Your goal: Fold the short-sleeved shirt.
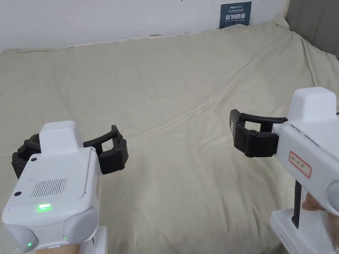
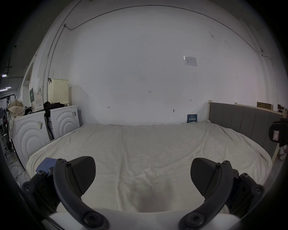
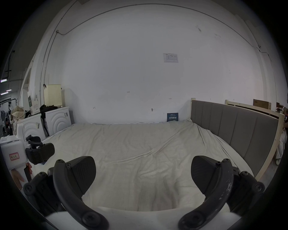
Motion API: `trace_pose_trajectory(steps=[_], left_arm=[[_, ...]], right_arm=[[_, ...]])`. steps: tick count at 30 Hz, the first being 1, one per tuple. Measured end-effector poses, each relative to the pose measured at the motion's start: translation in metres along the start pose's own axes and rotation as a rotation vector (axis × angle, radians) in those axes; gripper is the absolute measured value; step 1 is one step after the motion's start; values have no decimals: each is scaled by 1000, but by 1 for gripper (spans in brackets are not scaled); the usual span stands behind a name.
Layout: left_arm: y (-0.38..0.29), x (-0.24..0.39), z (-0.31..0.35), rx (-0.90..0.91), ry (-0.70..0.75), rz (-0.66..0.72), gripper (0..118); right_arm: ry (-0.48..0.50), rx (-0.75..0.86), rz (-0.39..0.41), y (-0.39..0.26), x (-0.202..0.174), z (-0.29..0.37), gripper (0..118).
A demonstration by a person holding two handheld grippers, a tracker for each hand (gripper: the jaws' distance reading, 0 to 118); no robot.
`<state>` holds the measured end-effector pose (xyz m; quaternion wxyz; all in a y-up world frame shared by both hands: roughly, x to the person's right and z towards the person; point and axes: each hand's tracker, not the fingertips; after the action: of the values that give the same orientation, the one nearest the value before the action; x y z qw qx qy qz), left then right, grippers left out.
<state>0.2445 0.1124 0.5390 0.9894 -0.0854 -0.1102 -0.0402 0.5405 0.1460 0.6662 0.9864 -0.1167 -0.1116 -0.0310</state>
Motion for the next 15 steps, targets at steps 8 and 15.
trace_pose_trajectory(steps=[8,15], left_arm=[[2,0,0,5,6,1,118],[2,0,-1,6,-2,13,118]], right_arm=[[-3,2,11,-1,-3,1,118],[-10,2,6,-2,-2,1,118]])
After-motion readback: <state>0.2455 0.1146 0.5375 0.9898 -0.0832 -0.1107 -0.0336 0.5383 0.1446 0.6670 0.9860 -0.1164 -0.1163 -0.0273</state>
